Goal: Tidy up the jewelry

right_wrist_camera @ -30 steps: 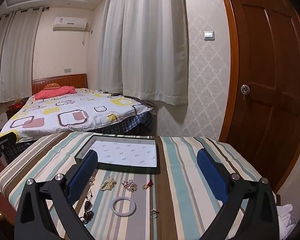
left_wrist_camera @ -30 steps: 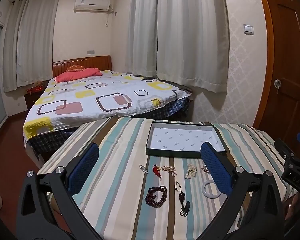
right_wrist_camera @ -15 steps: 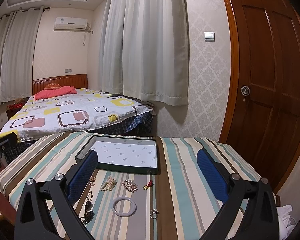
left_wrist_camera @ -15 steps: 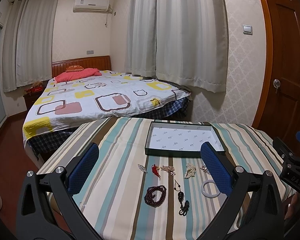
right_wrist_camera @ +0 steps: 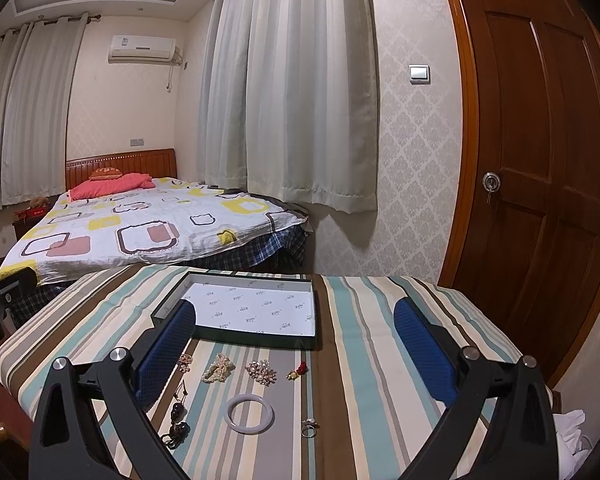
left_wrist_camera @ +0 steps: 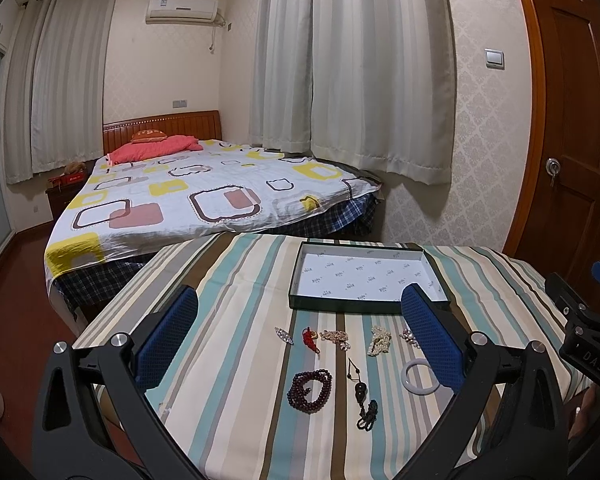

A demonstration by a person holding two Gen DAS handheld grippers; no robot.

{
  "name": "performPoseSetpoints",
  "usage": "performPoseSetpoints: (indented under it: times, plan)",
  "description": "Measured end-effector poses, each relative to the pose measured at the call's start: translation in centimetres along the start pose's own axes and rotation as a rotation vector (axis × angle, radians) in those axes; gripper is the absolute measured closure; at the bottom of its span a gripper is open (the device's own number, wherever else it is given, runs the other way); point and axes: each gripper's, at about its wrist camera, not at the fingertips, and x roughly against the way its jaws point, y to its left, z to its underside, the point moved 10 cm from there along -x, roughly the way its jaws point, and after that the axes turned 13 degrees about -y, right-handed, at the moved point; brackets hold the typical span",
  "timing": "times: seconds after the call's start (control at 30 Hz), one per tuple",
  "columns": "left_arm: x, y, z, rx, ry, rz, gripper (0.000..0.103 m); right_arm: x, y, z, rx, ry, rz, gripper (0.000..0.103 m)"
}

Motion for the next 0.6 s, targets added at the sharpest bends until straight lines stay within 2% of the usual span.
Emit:
performPoseSetpoints:
  times: [0.6]
  plan:
    - [0.14, -0.1, 0.24, 0.001, 0.003, 0.002, 0.004, 0.16, 0.2, 0.05, -0.001, 0.001, -0.004, 0.006]
